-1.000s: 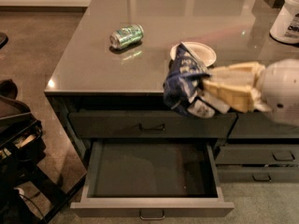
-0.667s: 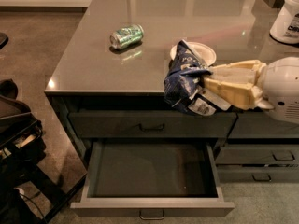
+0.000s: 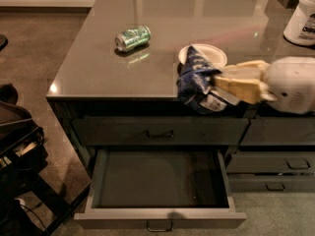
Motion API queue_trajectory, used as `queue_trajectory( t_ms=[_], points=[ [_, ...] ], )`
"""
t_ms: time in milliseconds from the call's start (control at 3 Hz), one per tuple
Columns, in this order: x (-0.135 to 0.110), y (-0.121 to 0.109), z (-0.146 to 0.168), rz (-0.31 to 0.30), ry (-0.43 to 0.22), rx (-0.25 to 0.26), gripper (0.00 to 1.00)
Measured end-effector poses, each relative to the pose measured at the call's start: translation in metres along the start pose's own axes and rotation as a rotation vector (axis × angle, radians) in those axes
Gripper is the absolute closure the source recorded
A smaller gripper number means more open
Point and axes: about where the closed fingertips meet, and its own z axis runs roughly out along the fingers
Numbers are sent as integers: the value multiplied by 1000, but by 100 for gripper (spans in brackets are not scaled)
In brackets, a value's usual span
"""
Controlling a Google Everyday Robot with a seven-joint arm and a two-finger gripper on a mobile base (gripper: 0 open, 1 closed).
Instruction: Pick blue chip bag from middle drawer and place on counter
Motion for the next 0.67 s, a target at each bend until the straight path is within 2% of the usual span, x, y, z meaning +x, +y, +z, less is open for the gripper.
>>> queue_trajectory(
  t_ms=[333, 667],
  points=[
    [27, -55, 26, 46, 6, -77, 100],
    [39, -90, 82, 65, -7, -188, 100]
  ],
)
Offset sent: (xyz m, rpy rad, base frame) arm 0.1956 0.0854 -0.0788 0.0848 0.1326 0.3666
